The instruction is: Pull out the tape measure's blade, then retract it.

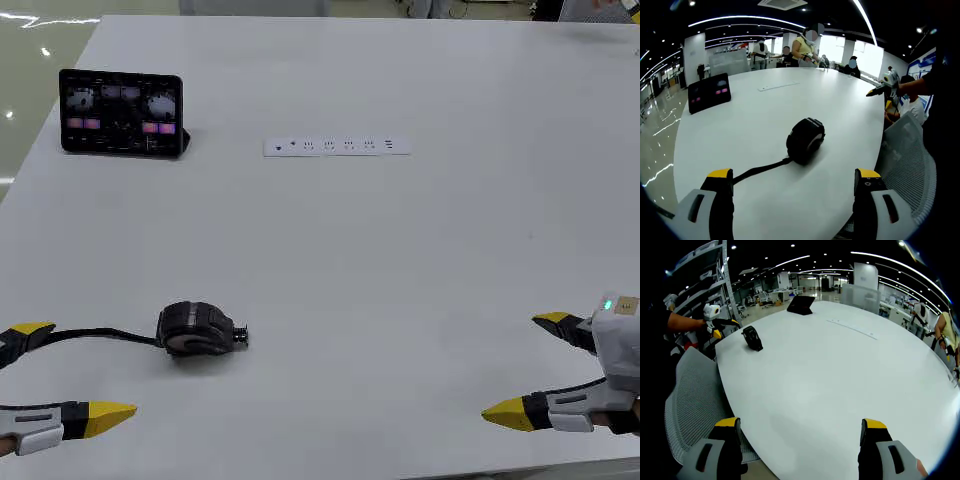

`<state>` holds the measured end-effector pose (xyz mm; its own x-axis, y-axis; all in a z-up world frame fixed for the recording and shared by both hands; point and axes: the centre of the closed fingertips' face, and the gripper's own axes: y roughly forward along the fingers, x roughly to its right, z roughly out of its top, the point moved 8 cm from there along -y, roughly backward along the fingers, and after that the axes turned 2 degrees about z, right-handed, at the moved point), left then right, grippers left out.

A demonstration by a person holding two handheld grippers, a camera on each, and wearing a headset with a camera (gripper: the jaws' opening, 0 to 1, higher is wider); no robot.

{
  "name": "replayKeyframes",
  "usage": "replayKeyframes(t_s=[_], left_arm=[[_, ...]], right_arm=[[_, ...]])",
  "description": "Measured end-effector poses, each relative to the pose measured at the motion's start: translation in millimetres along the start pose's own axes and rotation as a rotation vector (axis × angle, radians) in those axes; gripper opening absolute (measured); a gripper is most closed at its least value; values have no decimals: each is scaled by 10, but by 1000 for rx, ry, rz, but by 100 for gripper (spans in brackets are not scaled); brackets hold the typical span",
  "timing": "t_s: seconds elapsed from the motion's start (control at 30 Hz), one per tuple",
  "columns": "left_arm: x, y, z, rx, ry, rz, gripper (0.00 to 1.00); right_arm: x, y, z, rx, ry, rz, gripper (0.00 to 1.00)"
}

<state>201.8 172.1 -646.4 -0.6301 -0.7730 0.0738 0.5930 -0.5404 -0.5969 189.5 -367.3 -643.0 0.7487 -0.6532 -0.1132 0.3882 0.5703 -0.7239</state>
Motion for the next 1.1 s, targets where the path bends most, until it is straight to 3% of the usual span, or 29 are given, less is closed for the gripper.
replayKeyframes(t_s=[0.5,0.77,0.93,1.1], left_arm=[[-37,-20,52,-1,10,-3,99],[-33,-23,60,-1,12,-7,99],[-25,-28,67,-4,19,-14,99],[-12,-20,82,-17,36,-32,99]], right_arm=[[2,-6,24,13,-2,-4,99],[28,-33,61,27,-31,-37,99],[14,-22,101,31,-27,-1,99],[-19,32,189,27,-77,7,99]])
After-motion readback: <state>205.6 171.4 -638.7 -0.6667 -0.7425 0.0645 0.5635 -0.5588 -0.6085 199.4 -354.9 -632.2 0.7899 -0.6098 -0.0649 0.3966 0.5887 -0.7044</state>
